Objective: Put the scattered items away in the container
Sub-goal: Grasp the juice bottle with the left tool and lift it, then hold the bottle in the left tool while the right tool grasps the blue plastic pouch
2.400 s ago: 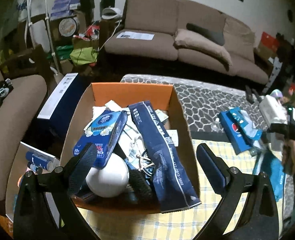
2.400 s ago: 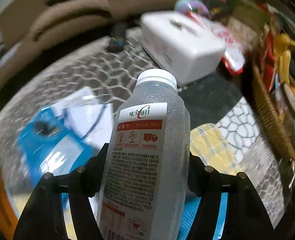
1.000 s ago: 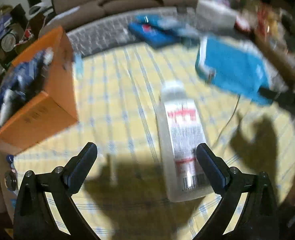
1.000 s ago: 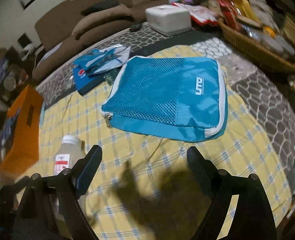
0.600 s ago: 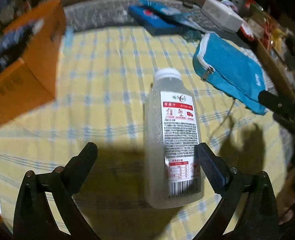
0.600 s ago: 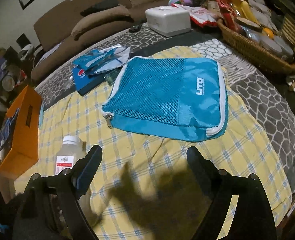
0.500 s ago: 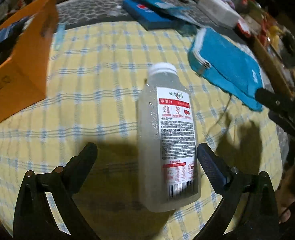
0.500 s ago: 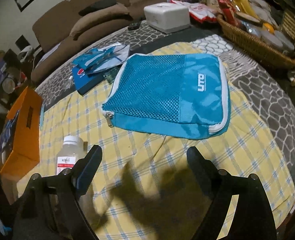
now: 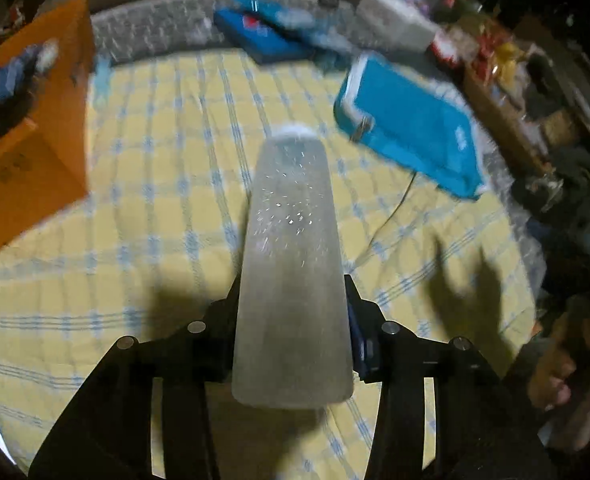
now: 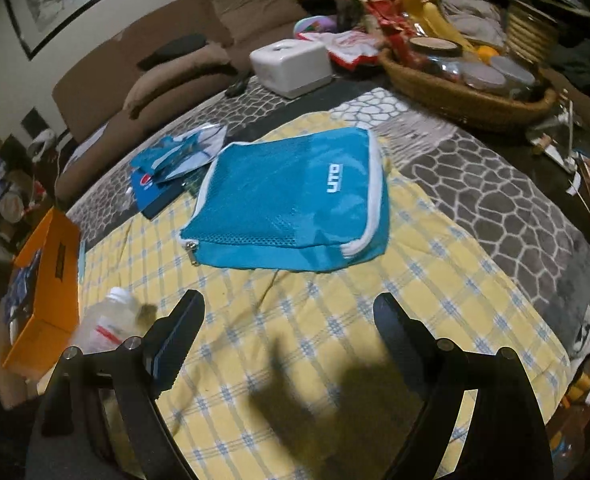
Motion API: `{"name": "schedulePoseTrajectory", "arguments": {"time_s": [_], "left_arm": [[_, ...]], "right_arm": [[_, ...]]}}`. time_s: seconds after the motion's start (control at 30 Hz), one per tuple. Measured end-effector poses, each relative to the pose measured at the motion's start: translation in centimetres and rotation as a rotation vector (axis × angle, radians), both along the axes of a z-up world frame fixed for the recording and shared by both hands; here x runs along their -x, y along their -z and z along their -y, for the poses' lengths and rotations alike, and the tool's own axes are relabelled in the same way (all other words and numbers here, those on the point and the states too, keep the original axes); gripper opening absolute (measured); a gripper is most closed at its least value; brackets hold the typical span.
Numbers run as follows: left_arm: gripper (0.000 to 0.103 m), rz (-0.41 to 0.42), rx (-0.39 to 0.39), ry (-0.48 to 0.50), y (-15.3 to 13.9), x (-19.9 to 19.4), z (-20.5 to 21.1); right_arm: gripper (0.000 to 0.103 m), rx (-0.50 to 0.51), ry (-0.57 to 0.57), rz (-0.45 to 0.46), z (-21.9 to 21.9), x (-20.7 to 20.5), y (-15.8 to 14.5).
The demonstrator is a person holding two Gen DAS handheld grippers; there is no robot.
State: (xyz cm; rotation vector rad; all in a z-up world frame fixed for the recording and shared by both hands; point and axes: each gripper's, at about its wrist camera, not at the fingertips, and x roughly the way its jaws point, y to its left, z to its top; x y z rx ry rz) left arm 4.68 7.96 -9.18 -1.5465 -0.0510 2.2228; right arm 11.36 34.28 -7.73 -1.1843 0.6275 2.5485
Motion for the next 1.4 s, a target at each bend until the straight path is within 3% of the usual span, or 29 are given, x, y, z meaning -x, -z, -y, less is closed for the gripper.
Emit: {"name": "schedulePoseTrajectory", "arguments": {"time_s": [0.3, 0.47, 0.63, 0.77, 0.9, 0.97, 1.03, 1.1, 1.27, 1.4], "left_arm": [[0.04, -0.214, -0.119, -0.168, -9.4, 2.6, 8.2], [0.04, -0.266, -0.182, -0.262, -12.0, 4.7, 13.3], [0.04, -0.413, -0.178, -0.357, -14.2, 6.1, 17.1], [0.04, -0.39, -0.353, -0.319, -14.7, 7.6, 19.8], [0.04, -0.435, -0.364, -0.363, -15.1, 8.1, 22.3], [0.04, -0.43, -0.374, -0.381, -15.0, 8.7, 23.3], [0.04, -0.431, -0.364, -0.411, -14.7, 9.3, 24.0], [0.04, -0.426, -0.359, -0.443, -14.2, 9.7, 24.7], [0.04, -0.413, -0.321, -0.464, -13.2, 10.8, 24.8], [0.04, -0.406, -0.288, -0.455, -12.5, 11.8, 24.0]], "right_arm": [[0.088, 0.004, -0.073, -0.022, 1.6, 0.6, -0.1], [0.088, 0.011, -0.139, -0.027, 2.4, 1.3, 0.4], [0.086, 0.052, -0.247, -0.069, 4.3, 2.5, 0.9], [0.085, 0.009, -0.338, -0.086, 6.6, 3.7, -0.4], [0.086, -0.209, -0.511, -0.061, 9.0, 8.2, -4.5], [0.096, -0.309, -0.552, -0.07, 9.9, 11.1, -6.4], [0.102, -0.368, -0.604, -0.068, 10.6, 15.0, -7.9], [0.102, -0.382, -0.656, -0.009, 10.8, 19.5, -8.3], [0.102, -0.35, -0.68, 0.202, 11.3, 32.0, -5.1], [0.102, -0.319, -0.795, 0.355, 13.6, 38.0, -0.7]]}}
